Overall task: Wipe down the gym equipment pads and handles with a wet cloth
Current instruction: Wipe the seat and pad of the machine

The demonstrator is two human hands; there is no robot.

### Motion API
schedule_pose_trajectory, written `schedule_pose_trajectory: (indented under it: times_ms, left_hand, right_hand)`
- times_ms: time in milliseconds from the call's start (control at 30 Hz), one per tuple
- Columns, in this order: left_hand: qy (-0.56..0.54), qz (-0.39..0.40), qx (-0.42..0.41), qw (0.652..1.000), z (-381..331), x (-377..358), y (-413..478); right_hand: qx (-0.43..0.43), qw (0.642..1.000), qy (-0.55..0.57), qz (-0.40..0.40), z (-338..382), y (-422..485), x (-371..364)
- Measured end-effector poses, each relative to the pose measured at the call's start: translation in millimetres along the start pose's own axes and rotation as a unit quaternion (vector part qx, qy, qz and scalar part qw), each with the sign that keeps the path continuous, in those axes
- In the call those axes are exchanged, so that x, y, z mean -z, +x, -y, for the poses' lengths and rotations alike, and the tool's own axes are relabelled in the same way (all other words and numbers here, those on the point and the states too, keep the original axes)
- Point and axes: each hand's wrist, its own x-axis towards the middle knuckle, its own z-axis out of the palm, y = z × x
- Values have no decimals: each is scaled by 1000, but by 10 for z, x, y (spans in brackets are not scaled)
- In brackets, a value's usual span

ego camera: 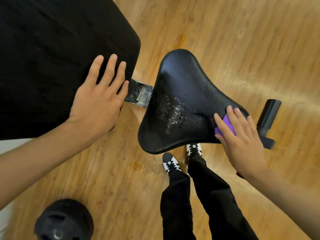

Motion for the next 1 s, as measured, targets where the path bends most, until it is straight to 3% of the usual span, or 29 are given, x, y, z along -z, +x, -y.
schedule_pose_trajectory:
  times_ms: [167, 333, 433, 533, 600, 667, 733, 833, 933, 1000]
  left_hand:
    - [12, -8, 8, 1000, -27, 7, 3]
    - [9, -5, 9, 1000, -21, 27, 24]
    - [12, -5, 11, 1000, -38, 29, 36]
    - [15, -7, 14, 1000, -47, 13, 49]
    - [9, -7, 11, 1000, -52, 25, 41]
    - [7, -9, 7, 1000, -40, 18, 40]
    - [-4, -12, 5, 1000, -31, 19, 41]
    - [-5, -14, 7, 1000, -47, 2, 46]
    - [-6, -13, 0, 1000, -50, -19, 42]
    - [-5, -14, -1, 1000, -54, -13, 43]
  right_hand:
    - [-101, 993, 53, -34, 184, 936, -81]
    - [-43, 999, 31, -9, 154, -208, -38]
    - [20, 1000, 3, -5, 17, 122, -83]
    - [-44, 997, 46, -36, 79, 904, -74]
    - [-100, 991, 65, -56, 196, 906, -76]
    - [-61, 997, 36, -36, 284, 444, -159]
    - [44, 999, 3, 2, 297, 4, -164]
    - [145, 989, -24, -2, 137, 415, -189]
    - [62, 998, 8, -22, 303, 1276, -167]
    - [9, 999, 23, -26, 452, 1252, -180]
